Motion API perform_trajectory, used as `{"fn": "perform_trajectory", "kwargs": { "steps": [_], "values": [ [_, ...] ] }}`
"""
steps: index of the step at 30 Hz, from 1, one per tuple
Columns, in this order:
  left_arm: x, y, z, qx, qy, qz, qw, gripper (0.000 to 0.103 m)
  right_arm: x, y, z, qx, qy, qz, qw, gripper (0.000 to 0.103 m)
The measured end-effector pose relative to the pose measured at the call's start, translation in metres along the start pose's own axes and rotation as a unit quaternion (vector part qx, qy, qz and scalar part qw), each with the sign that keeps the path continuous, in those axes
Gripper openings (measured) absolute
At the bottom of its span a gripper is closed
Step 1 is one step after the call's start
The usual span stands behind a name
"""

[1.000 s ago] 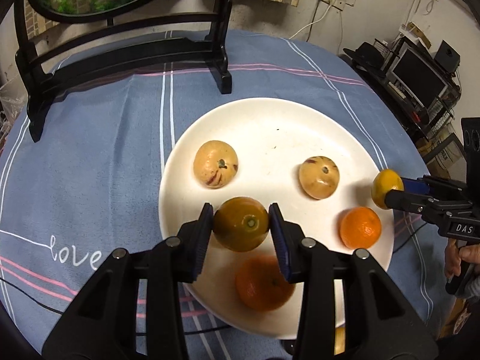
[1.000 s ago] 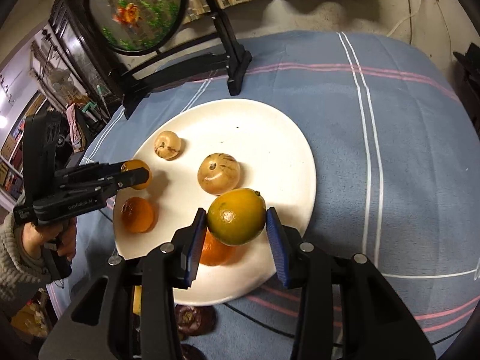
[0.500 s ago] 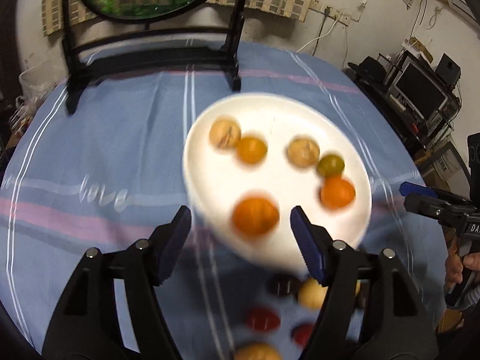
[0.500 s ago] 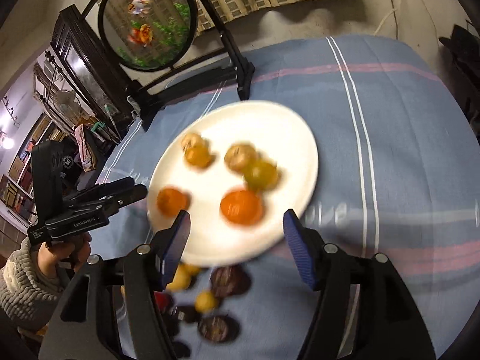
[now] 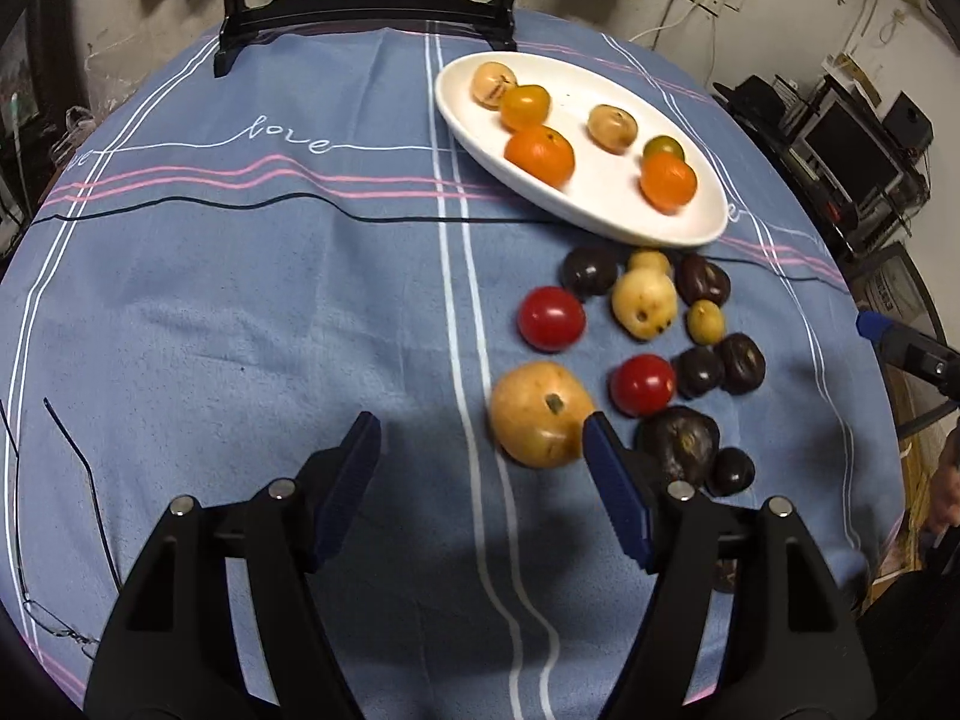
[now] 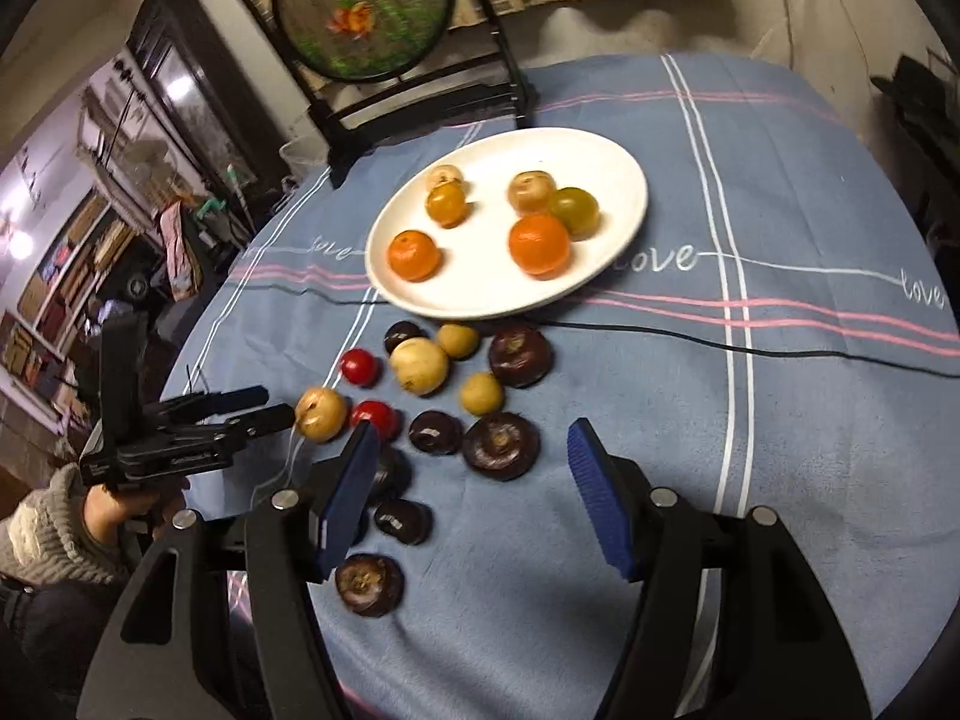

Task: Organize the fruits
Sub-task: 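Grasp a large tan pear with the left tool while the right tool reaches toward a small fruit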

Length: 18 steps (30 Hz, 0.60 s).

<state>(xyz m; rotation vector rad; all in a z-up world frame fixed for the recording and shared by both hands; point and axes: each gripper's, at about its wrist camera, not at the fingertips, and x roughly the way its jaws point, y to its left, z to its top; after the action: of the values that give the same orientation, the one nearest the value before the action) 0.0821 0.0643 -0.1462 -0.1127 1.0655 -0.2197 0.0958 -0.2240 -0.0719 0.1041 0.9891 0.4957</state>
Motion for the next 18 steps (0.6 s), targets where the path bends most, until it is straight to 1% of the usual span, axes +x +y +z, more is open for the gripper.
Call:
{"fn": "perform_trajectory", "kwargs": {
  "steps": [5,10,18],
  "values": [
    [-0.001,-0.013,-0.004,0.028,-0.007,0.003,0.9996,0.071,-0.005,0.007,-0.002,-0.016,0.001,-0.01,1.0,0.066],
    [0.004,-0.023,-0.001,0.042,-0.007,-0.005,0.9991,0.071,-0.012,0.0,-0.009,-0.006,0.006,-0.03,1.0,0.066],
    [0.02,-0.029,0.0,0.051,0.003,0.002,0.9987,0.071,-0.023,-0.012,-0.015,0.013,0.0,-0.049,0.999,0.066]
  ]
}}
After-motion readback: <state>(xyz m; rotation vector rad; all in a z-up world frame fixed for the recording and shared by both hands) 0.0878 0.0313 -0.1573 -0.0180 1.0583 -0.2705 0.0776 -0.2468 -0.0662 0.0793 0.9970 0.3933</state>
